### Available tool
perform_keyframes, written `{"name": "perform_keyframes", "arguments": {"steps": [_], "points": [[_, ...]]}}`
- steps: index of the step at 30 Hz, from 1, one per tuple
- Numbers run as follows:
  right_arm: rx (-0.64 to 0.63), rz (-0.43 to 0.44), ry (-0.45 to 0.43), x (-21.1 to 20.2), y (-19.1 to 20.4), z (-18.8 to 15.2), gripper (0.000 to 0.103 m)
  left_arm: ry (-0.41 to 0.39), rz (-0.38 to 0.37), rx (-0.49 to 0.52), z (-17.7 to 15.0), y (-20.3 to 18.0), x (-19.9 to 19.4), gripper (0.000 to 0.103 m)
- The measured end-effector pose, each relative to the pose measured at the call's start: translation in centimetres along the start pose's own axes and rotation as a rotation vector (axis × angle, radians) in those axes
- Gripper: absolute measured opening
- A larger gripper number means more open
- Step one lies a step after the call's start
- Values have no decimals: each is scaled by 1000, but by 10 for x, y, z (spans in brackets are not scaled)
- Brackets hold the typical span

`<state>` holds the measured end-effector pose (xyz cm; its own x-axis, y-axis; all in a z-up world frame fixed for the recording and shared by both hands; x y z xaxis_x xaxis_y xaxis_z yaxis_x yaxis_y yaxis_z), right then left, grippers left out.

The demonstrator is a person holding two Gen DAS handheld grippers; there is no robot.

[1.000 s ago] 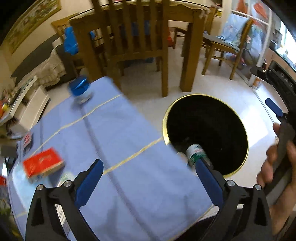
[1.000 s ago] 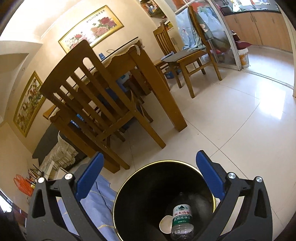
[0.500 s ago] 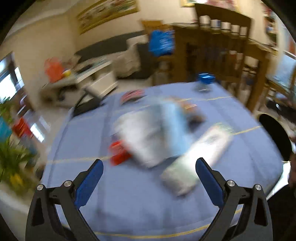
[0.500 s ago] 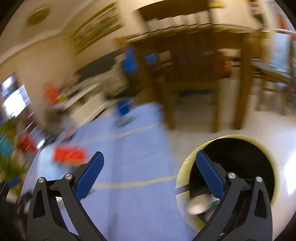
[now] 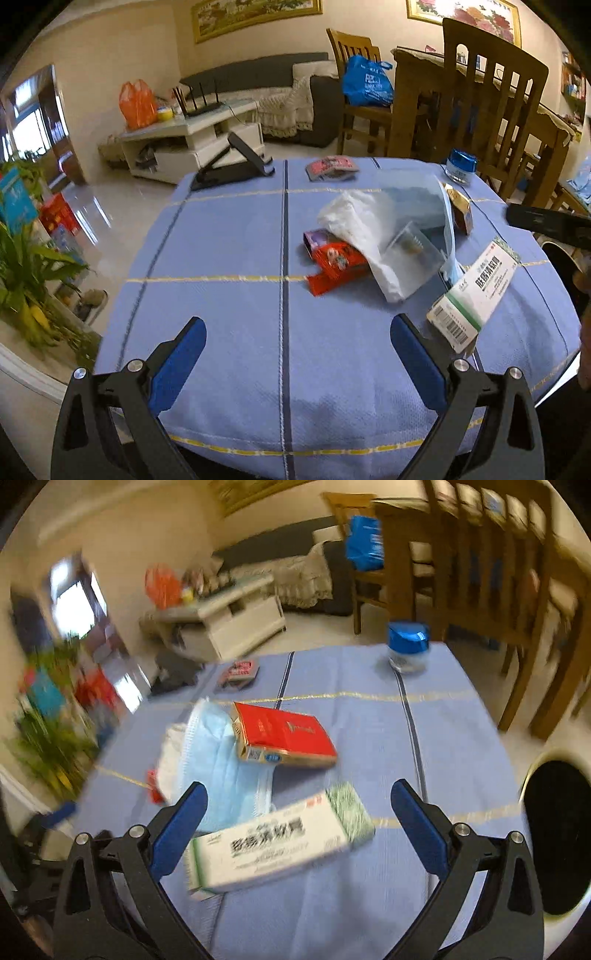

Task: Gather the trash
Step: 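Return both tools to the table and grasp the white ointment box with right tool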

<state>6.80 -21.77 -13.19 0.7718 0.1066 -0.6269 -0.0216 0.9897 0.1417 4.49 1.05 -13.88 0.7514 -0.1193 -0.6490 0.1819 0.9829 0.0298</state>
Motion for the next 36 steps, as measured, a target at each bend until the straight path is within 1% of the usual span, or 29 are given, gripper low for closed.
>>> {"name": "perform_keyframes", "arguments": {"steps": [1, 3, 4, 5, 8, 9, 11, 12, 13, 14, 16, 17, 18, 19, 20, 21, 22, 23, 25, 26, 28, 29, 30, 31, 33, 35, 36], "points": [[-76, -27, 4, 7, 10, 3, 98, 3, -10, -6, -2, 2, 2, 96], [-131, 8, 29, 19, 19, 3, 96, -2, -12, -10, -4, 7, 2, 96], [-142, 20, 37, 24, 22, 5, 95, -4, -4, -9, -4, 10, 2, 96], [-145, 13, 48, 28, 22, 7, 95, -4, 3, -12, -4, 14, 2, 96], [-156, 24, 63, 29, 20, 7, 94, 9, 12, -38, -8, 26, 8, 96], [-146, 20, 80, 27, 18, 3, 97, 16, 12, -49, -9, 30, 10, 96], [-22, -44, 149, 26, 1, -13, 97, 26, 11, -68, -11, 35, 15, 96], [110, -72, 192, 23, -12, -26, 97, 29, 9, -74, -11, 36, 17, 96], [255, -80, 233, 21, -23, -41, 97, 34, 2, -82, -11, 36, 21, 96], [346, -103, 251, 17, -29, -51, 97, 37, -5, -85, -11, 35, 24, 96], [499, -163, 248, 11, -32, -69, 98, 46, -19, -83, -12, 30, 29, 96], [526, -181, 251, 12, -28, -71, 99, 51, -30, -79, -12, 27, 31, 96], [522, -207, 231, 13, -21, -66, 99, 51, -40, -74, -12, 24, 32, 96], [538, -197, 214, 14, -16, -61, 98, 50, -45, -69, -12, 23, 32, 96], [590, -192, 191, 17, -13, -56, 97, 45, -46, -60, -13, 21, 30, 96], [611, -205, 183, 19, -11, -53, 97, 40, -44, -53, -14, 21, 29, 96], [601, -233, 188, 25, -8, -50, 97, 40, -40, -49, -15, 22, 29, 96], [543, -269, 218, 37, 1, -47, 97, 40, -33, -51, -16, 25, 28, 96], [489, -319, 267, 49, 11, -53, 98, 42, -29, -70, -18, 33, 29, 96], [454, -348, 257, 47, 15, -55, 98, 48, -29, -89, -20, 38, 32, 96], [395, -360, 248, 46, 25, -56, 87, 65, -31, -116, -23, 45, 36, 96], [365, -369, 240, 46, 30, -56, 76, 73, -35, -126, -24, 47, 38, 96], [325, -366, 229, 44, 32, -56, 70, 75, -38, -128, -24, 48, 38, 96], [310, -351, 223, 42, 33, -58, 68, 72, -38, -126, -23, 48, 38, 96], [301, -287, 217, 32, 24, -61, 53, 54, -36, -112, -22, 45, 33, 96], [343, -226, 217, 14, 2, -64, 52, 31, -39, -89, -19, 40, 29, 96], [341, -233, 220, 8, -10, -65, 52, 21, -43, -79, -18, 36, 26, 96]]}}
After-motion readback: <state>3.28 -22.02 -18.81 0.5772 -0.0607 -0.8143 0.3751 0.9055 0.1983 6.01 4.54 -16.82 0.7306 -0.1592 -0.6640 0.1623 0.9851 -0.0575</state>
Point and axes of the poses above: each gripper's, at about its wrist camera, not at the fingertips, and x roughly the way its jaws point, y to its left, z to its top, the point moved 4 cm from there along x, roughly the way its jaws point, and after that the axes turned 7 degrees about -y, right-handed, at the moved point
